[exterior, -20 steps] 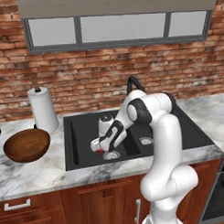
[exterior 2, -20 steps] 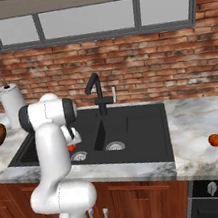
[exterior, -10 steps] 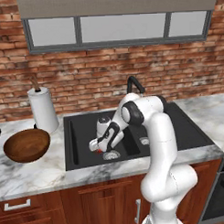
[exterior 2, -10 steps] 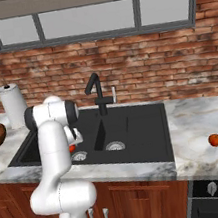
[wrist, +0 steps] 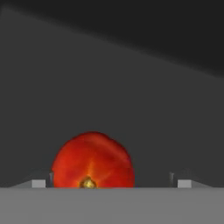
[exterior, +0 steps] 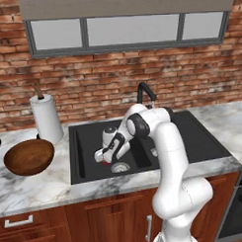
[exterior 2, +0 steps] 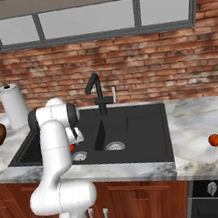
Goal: Pick the tomato from the sink and place it in the bowl. Then pick the bowl and place it in the microwave. Then close the microwave door and press the start button.
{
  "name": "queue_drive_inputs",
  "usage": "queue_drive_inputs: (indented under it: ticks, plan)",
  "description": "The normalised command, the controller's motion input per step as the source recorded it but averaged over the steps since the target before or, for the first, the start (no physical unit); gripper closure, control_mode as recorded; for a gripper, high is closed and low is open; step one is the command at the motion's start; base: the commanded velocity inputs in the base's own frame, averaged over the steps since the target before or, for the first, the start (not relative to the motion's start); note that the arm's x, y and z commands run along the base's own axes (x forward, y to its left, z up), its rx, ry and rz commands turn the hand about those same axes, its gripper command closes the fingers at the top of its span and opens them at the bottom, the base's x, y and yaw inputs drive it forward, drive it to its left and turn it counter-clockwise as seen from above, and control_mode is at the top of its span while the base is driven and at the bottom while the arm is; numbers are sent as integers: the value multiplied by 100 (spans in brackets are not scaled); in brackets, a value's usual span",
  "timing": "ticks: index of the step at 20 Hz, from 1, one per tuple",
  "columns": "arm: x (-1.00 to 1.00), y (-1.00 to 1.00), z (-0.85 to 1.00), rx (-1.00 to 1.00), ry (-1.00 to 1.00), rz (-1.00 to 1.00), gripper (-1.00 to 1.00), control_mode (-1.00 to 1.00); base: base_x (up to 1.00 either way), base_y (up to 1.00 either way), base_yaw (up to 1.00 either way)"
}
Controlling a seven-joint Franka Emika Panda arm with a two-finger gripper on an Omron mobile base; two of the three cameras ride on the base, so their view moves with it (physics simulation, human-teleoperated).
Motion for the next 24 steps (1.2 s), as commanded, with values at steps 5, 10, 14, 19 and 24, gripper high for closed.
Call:
queue_drive_inputs:
  ticks: [5, 10, 14, 19, 24]
  plan:
    - [4, 0, -17, 0, 0, 0, 100, -100, 0, 0, 0]
    - [0, 0, -4, 0, 0, 0, 100, -100, 0, 0, 0]
    - [-31, -5, 17, 1, 0, 0, 100, -100, 0, 0, 0]
    - [-51, -20, 74, 2, -5, 0, 100, -100, 0, 0, 0]
    - [-53, -21, 100, 0, -11, 0, 100, -100, 0, 0, 0]
